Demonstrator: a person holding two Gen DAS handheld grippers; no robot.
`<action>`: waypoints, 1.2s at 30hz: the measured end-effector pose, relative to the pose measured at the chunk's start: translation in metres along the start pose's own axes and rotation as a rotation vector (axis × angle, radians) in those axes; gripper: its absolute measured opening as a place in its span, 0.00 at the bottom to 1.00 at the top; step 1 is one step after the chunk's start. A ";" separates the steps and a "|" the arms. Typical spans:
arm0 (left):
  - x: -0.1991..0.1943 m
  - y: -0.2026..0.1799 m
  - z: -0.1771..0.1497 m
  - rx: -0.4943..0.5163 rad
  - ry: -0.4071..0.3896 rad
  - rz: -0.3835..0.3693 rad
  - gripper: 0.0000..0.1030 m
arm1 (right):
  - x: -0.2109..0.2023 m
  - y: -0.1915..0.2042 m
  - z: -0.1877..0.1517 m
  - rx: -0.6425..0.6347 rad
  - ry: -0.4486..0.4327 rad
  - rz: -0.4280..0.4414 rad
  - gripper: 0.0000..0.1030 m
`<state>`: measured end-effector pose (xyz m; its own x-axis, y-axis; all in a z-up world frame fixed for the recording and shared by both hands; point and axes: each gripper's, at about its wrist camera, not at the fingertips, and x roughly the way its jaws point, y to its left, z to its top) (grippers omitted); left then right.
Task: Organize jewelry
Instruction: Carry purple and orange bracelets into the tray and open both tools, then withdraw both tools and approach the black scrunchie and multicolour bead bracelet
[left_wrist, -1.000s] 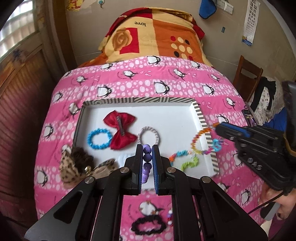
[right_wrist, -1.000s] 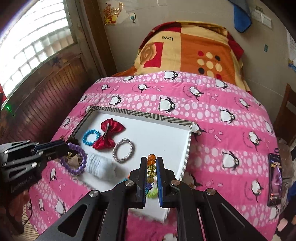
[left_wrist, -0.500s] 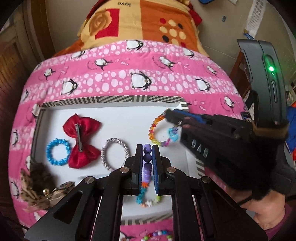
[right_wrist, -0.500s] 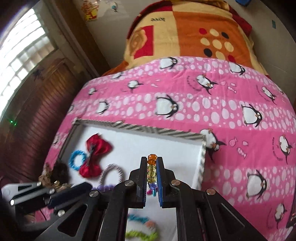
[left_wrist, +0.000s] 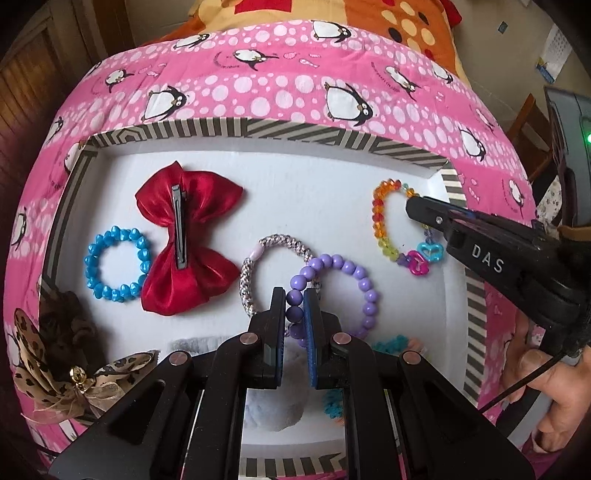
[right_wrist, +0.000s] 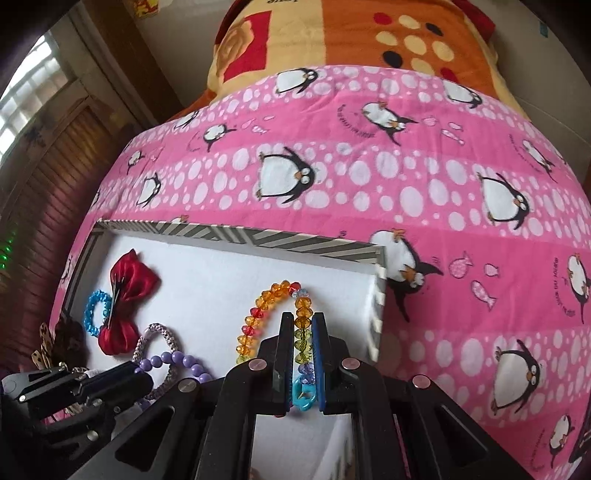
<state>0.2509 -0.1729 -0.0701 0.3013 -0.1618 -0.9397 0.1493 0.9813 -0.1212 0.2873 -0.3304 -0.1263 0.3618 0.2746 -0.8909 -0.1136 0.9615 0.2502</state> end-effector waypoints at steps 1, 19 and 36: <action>0.001 0.000 -0.001 -0.002 0.002 0.002 0.08 | 0.001 0.002 0.000 -0.003 0.001 0.001 0.08; 0.006 -0.008 -0.008 0.008 0.008 0.029 0.24 | -0.023 0.009 -0.006 -0.030 -0.066 0.031 0.37; -0.059 0.012 -0.048 -0.017 -0.147 0.104 0.48 | -0.104 0.017 -0.064 -0.008 -0.172 0.006 0.40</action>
<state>0.1899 -0.1470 -0.0319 0.4492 -0.0711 -0.8906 0.0947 0.9950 -0.0317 0.1889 -0.3438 -0.0533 0.5143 0.2787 -0.8111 -0.1232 0.9599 0.2517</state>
